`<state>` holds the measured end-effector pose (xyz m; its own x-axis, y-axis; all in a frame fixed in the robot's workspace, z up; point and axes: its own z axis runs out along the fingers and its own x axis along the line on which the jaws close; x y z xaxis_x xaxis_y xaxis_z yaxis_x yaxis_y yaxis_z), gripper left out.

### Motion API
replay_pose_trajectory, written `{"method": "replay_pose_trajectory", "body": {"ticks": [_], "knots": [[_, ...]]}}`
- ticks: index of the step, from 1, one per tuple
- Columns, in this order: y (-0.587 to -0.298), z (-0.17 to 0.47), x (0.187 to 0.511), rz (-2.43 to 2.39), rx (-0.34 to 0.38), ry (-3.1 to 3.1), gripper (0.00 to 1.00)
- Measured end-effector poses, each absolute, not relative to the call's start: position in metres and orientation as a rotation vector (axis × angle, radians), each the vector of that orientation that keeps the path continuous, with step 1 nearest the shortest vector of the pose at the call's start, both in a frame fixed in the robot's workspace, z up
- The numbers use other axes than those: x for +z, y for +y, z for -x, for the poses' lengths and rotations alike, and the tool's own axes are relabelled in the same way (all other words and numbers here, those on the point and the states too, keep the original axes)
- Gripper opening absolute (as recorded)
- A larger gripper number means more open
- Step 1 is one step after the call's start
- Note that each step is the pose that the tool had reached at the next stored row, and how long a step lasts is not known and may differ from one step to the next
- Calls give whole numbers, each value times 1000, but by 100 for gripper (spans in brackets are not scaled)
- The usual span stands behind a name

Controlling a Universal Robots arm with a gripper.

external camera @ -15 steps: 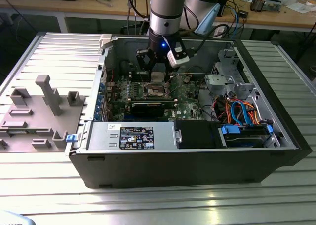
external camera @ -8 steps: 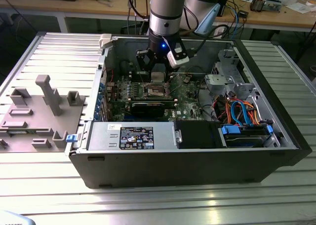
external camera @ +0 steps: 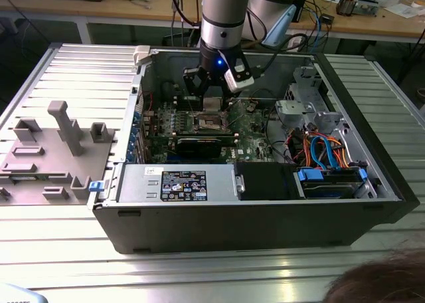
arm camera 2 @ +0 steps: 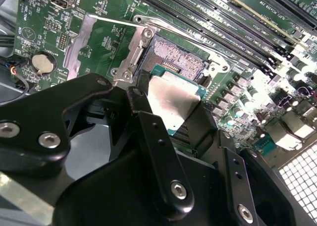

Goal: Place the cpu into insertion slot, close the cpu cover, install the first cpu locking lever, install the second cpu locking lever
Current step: 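Place the cpu into insertion slot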

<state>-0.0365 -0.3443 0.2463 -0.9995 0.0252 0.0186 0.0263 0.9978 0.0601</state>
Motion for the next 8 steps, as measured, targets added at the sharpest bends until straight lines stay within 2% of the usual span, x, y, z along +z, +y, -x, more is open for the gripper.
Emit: {"method": "replay_pose_trajectory", "body": {"ticks": [8], "knots": [[-344,37,244,40,-94,-3122,54]]}}
